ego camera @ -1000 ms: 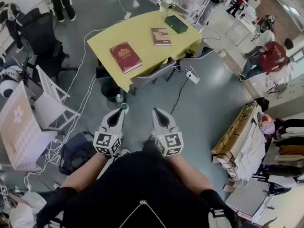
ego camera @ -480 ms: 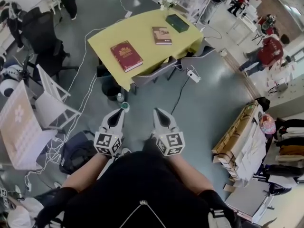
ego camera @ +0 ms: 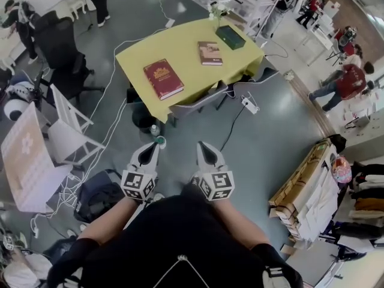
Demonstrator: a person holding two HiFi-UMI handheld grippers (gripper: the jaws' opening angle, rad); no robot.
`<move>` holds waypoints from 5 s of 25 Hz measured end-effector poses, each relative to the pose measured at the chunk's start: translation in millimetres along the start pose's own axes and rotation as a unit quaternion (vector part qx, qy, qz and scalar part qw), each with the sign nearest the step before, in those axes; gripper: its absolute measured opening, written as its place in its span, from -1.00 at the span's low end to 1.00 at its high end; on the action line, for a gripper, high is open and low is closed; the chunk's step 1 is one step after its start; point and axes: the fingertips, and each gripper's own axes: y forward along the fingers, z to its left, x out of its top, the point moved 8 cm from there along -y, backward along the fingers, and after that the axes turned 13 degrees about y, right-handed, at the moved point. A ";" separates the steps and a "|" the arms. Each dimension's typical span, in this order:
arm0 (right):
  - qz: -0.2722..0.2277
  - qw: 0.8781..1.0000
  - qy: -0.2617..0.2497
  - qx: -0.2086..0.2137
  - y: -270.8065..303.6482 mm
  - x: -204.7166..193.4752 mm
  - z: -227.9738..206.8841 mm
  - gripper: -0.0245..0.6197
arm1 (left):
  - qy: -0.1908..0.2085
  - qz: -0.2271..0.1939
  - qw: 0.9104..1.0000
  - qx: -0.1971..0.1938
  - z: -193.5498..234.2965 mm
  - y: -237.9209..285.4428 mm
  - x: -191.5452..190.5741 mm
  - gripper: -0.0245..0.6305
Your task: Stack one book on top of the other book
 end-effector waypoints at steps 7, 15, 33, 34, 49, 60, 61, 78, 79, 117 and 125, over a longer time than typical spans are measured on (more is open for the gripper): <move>0.005 1.000 -0.005 0.023 30.0 31.9 -50.1 -0.91 | 0.008 0.002 1.000 0.024 -7.5 53.6 19.3 -0.90; 0.018 0.999 0.001 0.048 48.9 66.0 -122.7 -0.91 | 0.012 0.012 0.998 0.053 -36.6 117.9 39.2 -0.90; 0.017 0.999 0.028 0.041 69.0 99.1 -237.4 -0.91 | 0.020 0.046 0.997 0.064 -67.9 213.7 58.1 -0.91; 0.018 0.999 0.029 0.039 72.1 100.2 -240.9 -0.91 | 0.021 0.046 0.997 0.062 -67.3 219.5 58.7 -0.90; 0.023 0.999 0.022 -0.012 149.2 128.3 -283.0 -0.91 | 0.005 0.028 0.999 0.022 -7.6 323.9 58.9 -0.91; 0.019 0.999 0.016 -0.029 273.3 168.5 -267.0 -0.91 | -0.009 0.017 1.000 -0.004 105.7 407.3 66.6 -0.90; 0.020 0.999 0.018 -0.031 282.2 170.4 -266.3 -0.91 | -0.012 0.018 1.000 -0.003 114.4 413.2 64.4 -0.91; 0.103 0.992 -0.013 0.075 437.6 182.1 -265.5 -0.91 | -0.066 0.051 0.987 0.140 203.9 438.7 38.7 -0.90; 0.108 0.990 -0.018 0.091 449.2 184.7 -264.3 -0.91 | -0.069 0.053 0.984 0.157 208.4 439.1 39.1 -0.91; 0.288 0.923 -0.054 0.250 580.8 80.2 -285.0 -0.91 | -0.132 0.143 0.914 0.355 208.5 428.3 -49.6 -0.90; 0.364 0.895 -0.012 0.257 604.7 -26.3 -281.1 -0.39 | -0.166 0.180 0.913 0.327 236.1 421.1 -157.1 -0.36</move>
